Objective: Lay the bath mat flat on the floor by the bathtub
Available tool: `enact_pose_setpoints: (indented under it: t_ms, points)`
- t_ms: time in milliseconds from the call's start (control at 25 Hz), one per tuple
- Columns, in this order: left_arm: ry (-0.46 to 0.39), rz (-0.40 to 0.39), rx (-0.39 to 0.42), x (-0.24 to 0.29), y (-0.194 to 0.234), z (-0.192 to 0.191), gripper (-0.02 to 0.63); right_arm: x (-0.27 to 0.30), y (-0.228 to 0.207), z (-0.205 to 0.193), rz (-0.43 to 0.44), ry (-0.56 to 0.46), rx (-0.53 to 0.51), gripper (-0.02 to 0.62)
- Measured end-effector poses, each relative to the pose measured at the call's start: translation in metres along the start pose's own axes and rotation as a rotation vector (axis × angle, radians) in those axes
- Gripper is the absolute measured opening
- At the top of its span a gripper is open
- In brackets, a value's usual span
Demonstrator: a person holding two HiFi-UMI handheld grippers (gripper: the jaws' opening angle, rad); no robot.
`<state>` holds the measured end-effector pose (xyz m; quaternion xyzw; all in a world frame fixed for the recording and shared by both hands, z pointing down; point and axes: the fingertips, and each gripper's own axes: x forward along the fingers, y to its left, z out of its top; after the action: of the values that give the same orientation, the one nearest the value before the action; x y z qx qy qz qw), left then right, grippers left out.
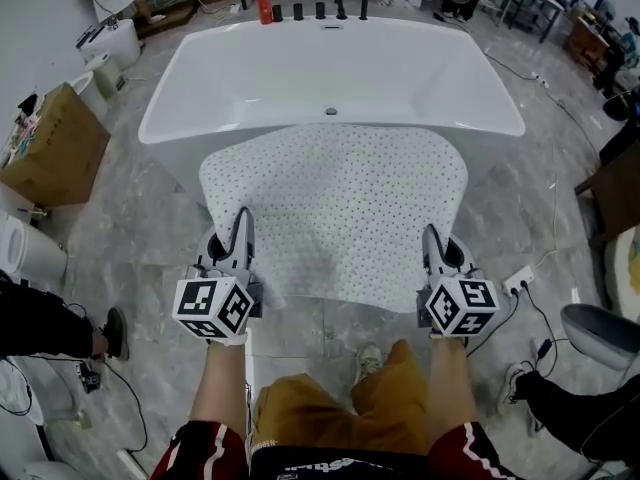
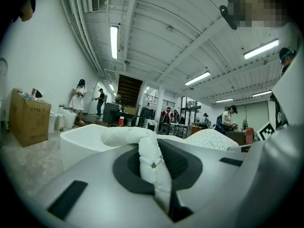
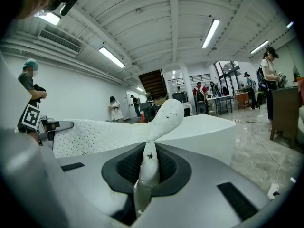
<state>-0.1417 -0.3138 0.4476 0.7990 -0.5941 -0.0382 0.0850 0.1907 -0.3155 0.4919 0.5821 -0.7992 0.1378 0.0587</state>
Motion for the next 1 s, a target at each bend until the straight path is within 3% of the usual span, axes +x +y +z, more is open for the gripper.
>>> enact_pose_setpoints:
  t_ms: [480, 720, 1000]
  points:
    - [-0.054, -0.045, 0.002, 0.03, 0.035, -0.123, 0.032, 0.05, -0.015, -0.093, 0.01, -0.027, -0.144, 0.043]
    - [-0.082, -0.064, -0.016, 0.024, 0.046, -0.153, 0.032, 0.055, -0.013, -0.126, 0.02, -0.03, -0.127, 0.043]
    - [-0.088, -0.081, -0.057, 0.004, 0.063, -0.159, 0.032, 0.048, 0.008, -0.132, 0.016, -0.039, -0.14, 0.043]
